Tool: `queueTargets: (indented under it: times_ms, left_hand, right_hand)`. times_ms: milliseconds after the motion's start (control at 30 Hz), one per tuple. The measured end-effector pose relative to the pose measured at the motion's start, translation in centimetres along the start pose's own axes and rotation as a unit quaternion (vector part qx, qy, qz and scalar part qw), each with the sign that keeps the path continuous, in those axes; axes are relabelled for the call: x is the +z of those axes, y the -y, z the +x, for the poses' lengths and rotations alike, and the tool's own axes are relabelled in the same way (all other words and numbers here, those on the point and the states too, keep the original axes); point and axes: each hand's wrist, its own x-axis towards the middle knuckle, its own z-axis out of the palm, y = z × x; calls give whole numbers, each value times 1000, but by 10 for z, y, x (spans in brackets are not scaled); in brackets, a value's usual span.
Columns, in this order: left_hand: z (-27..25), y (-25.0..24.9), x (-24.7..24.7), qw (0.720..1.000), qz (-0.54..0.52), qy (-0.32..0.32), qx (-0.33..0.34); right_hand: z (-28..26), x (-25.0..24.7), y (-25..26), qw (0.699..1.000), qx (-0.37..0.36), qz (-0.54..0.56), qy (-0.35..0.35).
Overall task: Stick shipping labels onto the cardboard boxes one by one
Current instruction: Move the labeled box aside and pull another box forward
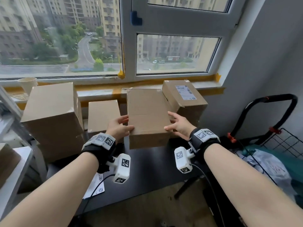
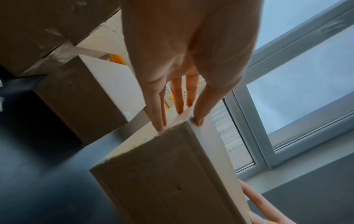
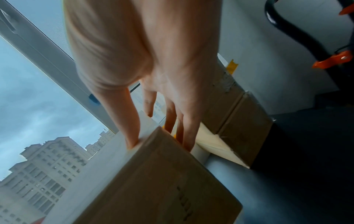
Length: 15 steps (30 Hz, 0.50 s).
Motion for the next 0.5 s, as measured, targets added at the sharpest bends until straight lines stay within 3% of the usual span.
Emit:
queueTargets:
  times_ms: [500]
  left_hand:
    - [-19,73,19,997,37,36,-60]
  right_hand:
    - [-7,-19,-80,993,119,20,0]
